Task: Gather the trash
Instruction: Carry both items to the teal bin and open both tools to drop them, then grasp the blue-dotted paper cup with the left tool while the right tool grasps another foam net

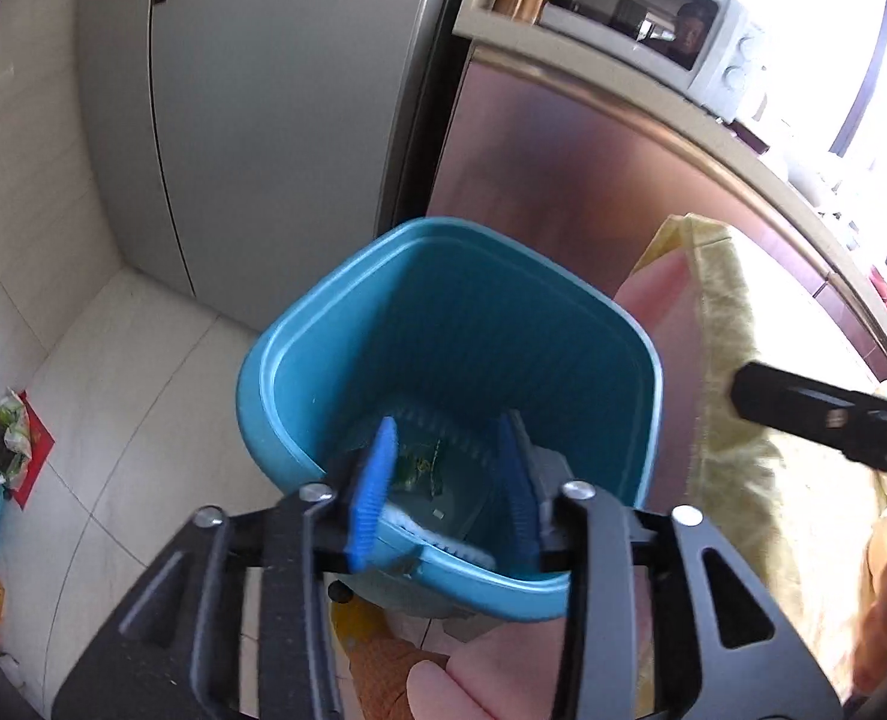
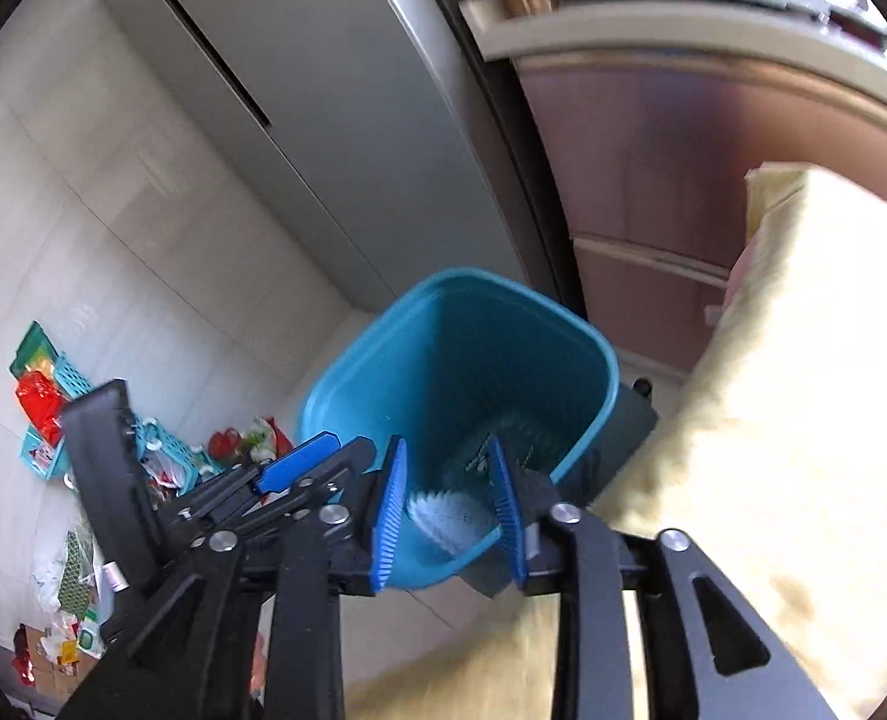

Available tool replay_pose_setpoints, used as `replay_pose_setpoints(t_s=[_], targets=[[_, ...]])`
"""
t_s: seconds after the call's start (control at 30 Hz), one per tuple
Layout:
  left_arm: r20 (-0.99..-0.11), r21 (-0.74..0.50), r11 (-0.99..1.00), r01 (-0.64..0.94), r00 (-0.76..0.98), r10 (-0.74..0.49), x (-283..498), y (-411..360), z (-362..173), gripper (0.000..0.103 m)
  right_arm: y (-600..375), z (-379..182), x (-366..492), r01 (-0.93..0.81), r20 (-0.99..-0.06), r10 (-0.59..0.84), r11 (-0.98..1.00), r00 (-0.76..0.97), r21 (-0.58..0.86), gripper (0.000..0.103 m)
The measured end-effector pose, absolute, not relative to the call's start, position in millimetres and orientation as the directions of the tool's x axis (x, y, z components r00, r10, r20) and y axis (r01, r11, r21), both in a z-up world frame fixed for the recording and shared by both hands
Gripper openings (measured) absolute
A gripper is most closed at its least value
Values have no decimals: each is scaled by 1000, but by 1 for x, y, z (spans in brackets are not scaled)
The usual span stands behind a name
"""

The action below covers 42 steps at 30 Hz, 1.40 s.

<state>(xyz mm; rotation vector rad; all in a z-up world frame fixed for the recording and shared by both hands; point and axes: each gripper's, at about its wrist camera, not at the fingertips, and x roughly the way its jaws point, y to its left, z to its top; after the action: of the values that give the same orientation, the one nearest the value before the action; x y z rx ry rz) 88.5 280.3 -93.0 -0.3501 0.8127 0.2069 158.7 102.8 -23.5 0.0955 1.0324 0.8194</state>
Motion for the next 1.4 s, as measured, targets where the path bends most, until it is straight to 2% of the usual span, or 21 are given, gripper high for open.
replay_pose_setpoints(t_s=[0.17,0.27,0.43,0.6,0.87,1.13,1.4], targets=[[-659,-220,951,-217,752,19,65,249,-60,50,61,18,123,-608,-655,681,682,327,406,39],[-605,-222,968,-114,795,-45,49,221,-39,56,28,36,97,-625,-621,683,688,385,370,44],[-564,-262,962,70,798,-211,27,170,-24,58,-40,49,66,-594,-584,654,733,481,331,45],[-568,-295,928,226,740,-361,16,117,-25,58,-119,51,49,-486,-586,571,815,576,317,45],[-580,-362,858,366,632,-514,8,48,-37,57,-221,34,26,-248,-613,394,917,685,312,45],[-590,-412,814,411,561,-581,26,7,-44,56,-305,10,24,-44,-631,248,946,735,320,45],[-618,-457,794,400,499,-607,47,-17,-55,55,-330,-7,31,14,-654,253,927,713,374,45]])
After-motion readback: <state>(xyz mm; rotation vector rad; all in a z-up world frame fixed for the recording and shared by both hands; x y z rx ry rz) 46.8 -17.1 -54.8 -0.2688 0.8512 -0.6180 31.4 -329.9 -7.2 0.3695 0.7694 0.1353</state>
